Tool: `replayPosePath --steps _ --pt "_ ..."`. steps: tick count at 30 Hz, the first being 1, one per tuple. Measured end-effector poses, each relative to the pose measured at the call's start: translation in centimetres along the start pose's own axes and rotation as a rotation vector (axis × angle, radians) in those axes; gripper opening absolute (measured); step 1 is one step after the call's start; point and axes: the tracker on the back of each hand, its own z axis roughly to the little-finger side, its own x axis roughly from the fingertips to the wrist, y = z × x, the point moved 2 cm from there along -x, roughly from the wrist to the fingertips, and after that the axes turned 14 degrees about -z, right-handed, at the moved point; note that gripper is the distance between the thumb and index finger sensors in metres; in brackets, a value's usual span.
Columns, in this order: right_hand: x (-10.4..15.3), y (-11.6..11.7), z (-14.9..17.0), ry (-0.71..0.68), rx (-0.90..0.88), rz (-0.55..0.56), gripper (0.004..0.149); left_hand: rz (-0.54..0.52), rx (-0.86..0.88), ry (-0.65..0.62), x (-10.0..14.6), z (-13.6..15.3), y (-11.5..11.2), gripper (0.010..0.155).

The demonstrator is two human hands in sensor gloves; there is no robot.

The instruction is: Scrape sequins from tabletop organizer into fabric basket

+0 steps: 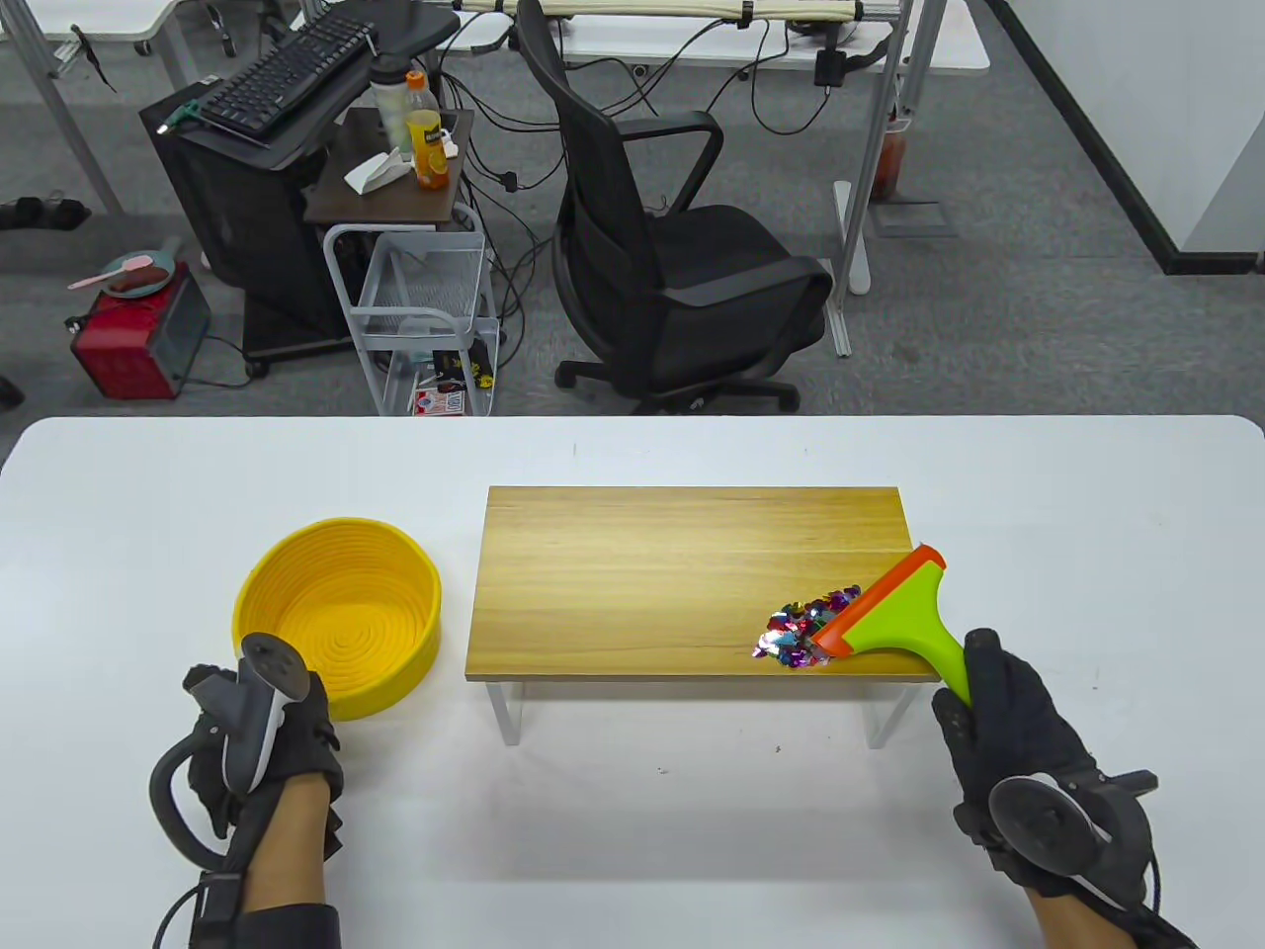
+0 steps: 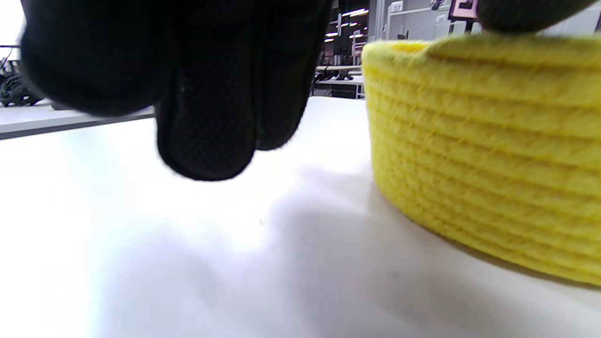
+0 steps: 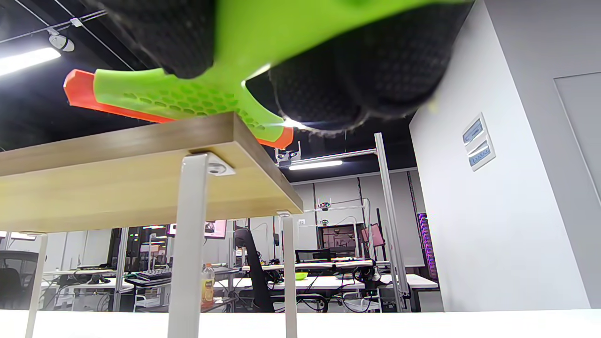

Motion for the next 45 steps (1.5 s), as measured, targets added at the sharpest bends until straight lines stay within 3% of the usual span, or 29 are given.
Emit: replayPosePath --steps 5,13,17,21,27,29,35,41,45 --pt "0.0 0.0 -0.1 -0.002 0.005 -0.004 0.065 0.069 0.160 0.040 -0.8 0.5 -1.0 0.090" --pt "0.1 0.1 -0.1 0.003 0.009 -0.004 0.065 0.282 0.605 0.231 -1.3 1.4 -3.6 0.081" --pt "0.2 -0.1 0.0 0.004 0.001 0.004 0.064 0.307 0.764 0.309 -1.1 1.9 -4.3 0.072" --pt "0.2 -0.1 0.1 0.006 -0.004 0.004 0.064 0.246 0.823 0.339 -0.8 2.1 -3.9 0.064" --pt "0.2 -0.1 0.2 0.010 -0.012 0.002 0.064 0.111 0.912 0.305 -0.5 1.6 -0.1 0.062" --pt "0.2 -0.1 0.3 0.015 -0.013 0.006 0.065 -0.003 0.977 0.256 -0.6 1.2 2.1 0.062" --pt "0.2 -0.3 0.6 0.024 -0.025 0.015 0.065 -0.168 1.021 0.094 -0.1 -0.7 8.3 0.062" --pt "0.2 -0.3 0.7 0.031 -0.021 0.011 0.065 -0.127 1.061 -0.057 1.7 -3.3 13.2 0.060" --pt "0.1 -0.4 1.0 0.037 -0.022 0.014 0.065 -0.076 1.139 -0.163 3.8 -5.2 15.0 0.057"
